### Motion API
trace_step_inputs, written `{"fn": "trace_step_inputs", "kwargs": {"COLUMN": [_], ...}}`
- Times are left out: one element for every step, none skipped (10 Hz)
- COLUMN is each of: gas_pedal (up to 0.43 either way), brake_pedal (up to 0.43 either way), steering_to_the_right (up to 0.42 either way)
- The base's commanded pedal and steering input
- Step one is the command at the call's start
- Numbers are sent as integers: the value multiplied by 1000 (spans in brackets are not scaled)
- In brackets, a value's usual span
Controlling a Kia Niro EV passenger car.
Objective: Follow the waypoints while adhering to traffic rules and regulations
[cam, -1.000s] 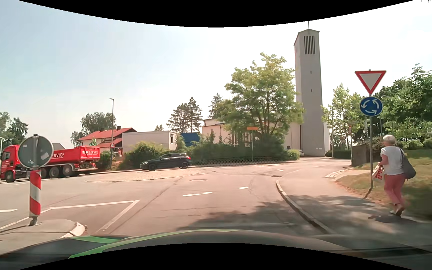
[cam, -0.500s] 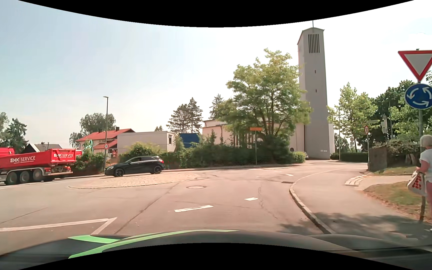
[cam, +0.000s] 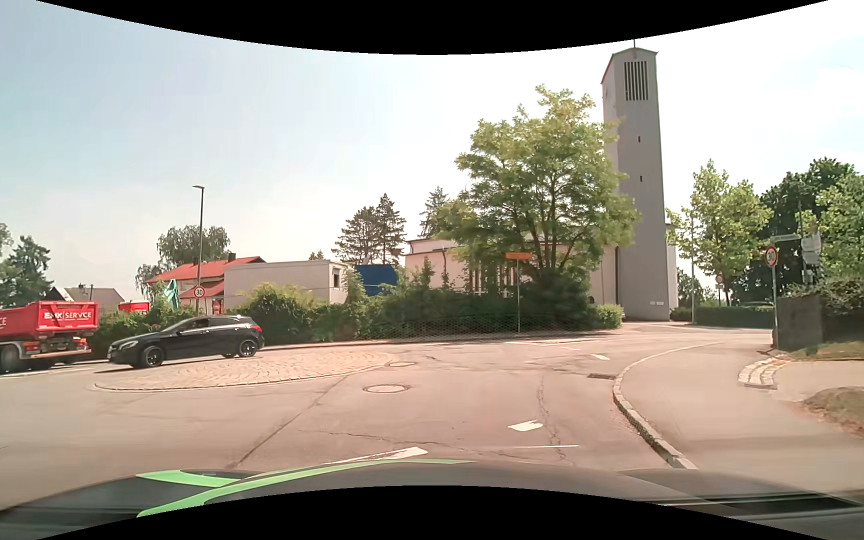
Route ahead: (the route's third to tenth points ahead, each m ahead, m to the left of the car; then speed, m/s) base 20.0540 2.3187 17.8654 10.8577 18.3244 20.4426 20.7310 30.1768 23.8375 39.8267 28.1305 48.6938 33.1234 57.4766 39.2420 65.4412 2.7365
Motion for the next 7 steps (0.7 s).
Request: {"fn": "trace_step_inputs", "kwargs": {"gas_pedal": [0,228,319,398,398,398,398], "brake_pedal": [0,0,0,0,0,0,0], "steering_to_the_right": [-5,-4,0,5,14,26,44]}}
